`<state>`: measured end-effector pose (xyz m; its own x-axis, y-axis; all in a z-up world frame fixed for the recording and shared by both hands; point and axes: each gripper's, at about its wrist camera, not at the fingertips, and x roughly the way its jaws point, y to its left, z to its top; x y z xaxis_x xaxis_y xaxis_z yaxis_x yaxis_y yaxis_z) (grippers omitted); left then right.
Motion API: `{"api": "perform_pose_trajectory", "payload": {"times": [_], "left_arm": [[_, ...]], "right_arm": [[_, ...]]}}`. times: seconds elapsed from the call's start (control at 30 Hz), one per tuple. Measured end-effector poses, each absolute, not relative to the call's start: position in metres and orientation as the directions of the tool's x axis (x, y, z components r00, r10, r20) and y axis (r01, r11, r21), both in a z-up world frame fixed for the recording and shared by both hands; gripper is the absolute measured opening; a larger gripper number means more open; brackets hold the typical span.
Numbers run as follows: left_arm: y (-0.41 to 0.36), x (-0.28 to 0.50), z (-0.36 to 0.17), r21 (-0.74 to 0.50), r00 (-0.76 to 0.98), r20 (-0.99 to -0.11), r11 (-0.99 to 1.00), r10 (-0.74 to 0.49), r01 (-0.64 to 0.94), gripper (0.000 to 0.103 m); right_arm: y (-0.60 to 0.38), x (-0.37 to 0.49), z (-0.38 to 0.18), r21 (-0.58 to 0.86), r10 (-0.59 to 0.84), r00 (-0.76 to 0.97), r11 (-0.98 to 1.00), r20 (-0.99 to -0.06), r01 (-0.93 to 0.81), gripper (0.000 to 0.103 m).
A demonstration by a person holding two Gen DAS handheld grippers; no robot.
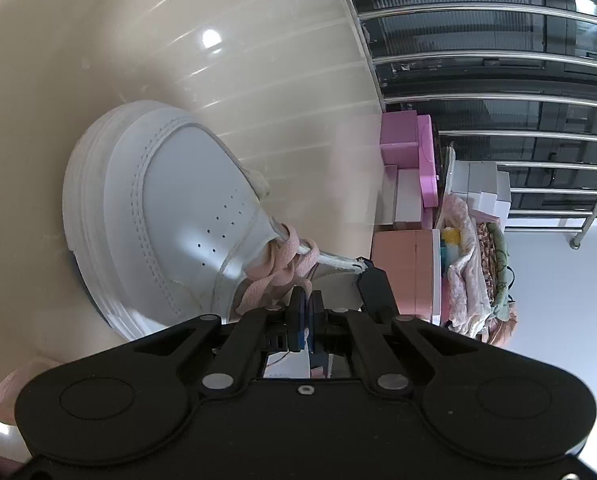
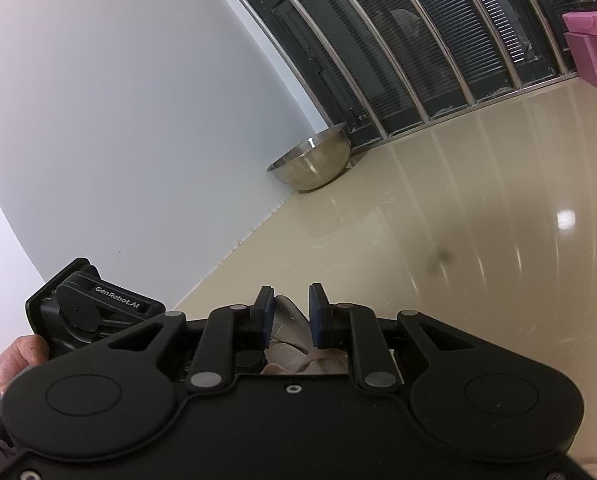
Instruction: Lace up shoes with both hands
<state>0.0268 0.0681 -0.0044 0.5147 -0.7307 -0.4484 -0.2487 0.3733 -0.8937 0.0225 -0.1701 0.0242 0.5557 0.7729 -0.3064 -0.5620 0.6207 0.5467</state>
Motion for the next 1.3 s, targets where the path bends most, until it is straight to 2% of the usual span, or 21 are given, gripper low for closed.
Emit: {"api": "perform_pose_trajectory", "payload": {"times": [0.13, 0.23, 0.37, 0.5, 0.8, 0.87, 0.93, 1.03, 1.1, 1.13, 1.2, 1.3], "left_arm": [[0.064, 0.032, -0.001, -0.882, 0.516, -0.468, 0.410, -0.717, -0.232, 0.004], [0.060, 0.033, 0.006, -0.857, 0.522, -0.501, 0.480, -0.690, -0.189, 0.003], [0.056, 0.030, 0.016, -0.832, 0.534, -0.518, 0.538, -0.668, -0.135, 0.002], [0.055, 0.028, 0.022, -0.814, 0.536, -0.527, 0.572, -0.660, -0.096, 0.002], [0.062, 0.015, 0.034, -0.745, 0.451, -0.562, 0.661, -0.694, 0.088, 0.002], [0.065, 0.015, 0.034, -0.743, 0.439, -0.556, 0.659, -0.706, 0.119, 0.002], [0.065, 0.015, 0.034, -0.739, 0.434, -0.555, 0.660, -0.709, 0.133, 0.002], [0.062, 0.014, 0.035, -0.726, 0.436, -0.560, 0.671, -0.705, 0.151, 0.002], [0.061, 0.013, 0.035, -0.725, 0.441, -0.558, 0.672, -0.703, 0.152, 0.002], [0.061, 0.012, 0.034, -0.727, 0.443, -0.557, 0.670, -0.703, 0.150, 0.002], [0.059, 0.012, 0.034, -0.726, 0.447, -0.556, 0.671, -0.701, 0.149, 0.002], [0.058, 0.012, 0.033, -0.727, 0.452, -0.553, 0.670, -0.700, 0.150, 0.002]], "right_arm": [[-0.170, 0.021, 0.025, 0.548, 0.779, 0.544, 0.615, -0.312, -0.567, 0.018], [-0.173, 0.018, 0.031, 0.539, 0.787, 0.524, 0.610, -0.325, -0.581, 0.025], [-0.196, 0.022, 0.041, 0.594, 0.812, 0.522, 0.562, -0.261, -0.576, 0.025], [-0.194, 0.041, 0.028, 0.622, 0.789, 0.503, 0.599, -0.352, -0.505, 0.024], [-0.181, -0.003, 0.020, 0.690, 0.781, 0.467, 0.604, -0.414, -0.398, 0.023], [-0.183, -0.005, 0.025, 0.690, 0.781, 0.472, 0.603, -0.409, -0.400, 0.024], [-0.190, 0.006, 0.026, 0.745, 0.806, 0.485, 0.545, -0.339, -0.385, 0.030], [-0.183, 0.027, 0.022, 0.793, 0.854, 0.414, 0.476, -0.315, -0.380, 0.031], [-0.170, 0.037, 0.019, 0.791, 0.869, 0.356, 0.471, -0.343, -0.390, 0.031], [-0.165, 0.039, 0.018, 0.790, 0.870, 0.340, 0.475, -0.357, -0.386, 0.029], [-0.158, 0.042, 0.014, 0.794, 0.872, 0.307, 0.479, -0.382, -0.374, 0.005], [-0.157, 0.041, 0.014, 0.800, 0.878, 0.301, 0.468, -0.372, -0.377, 0.001]]}}
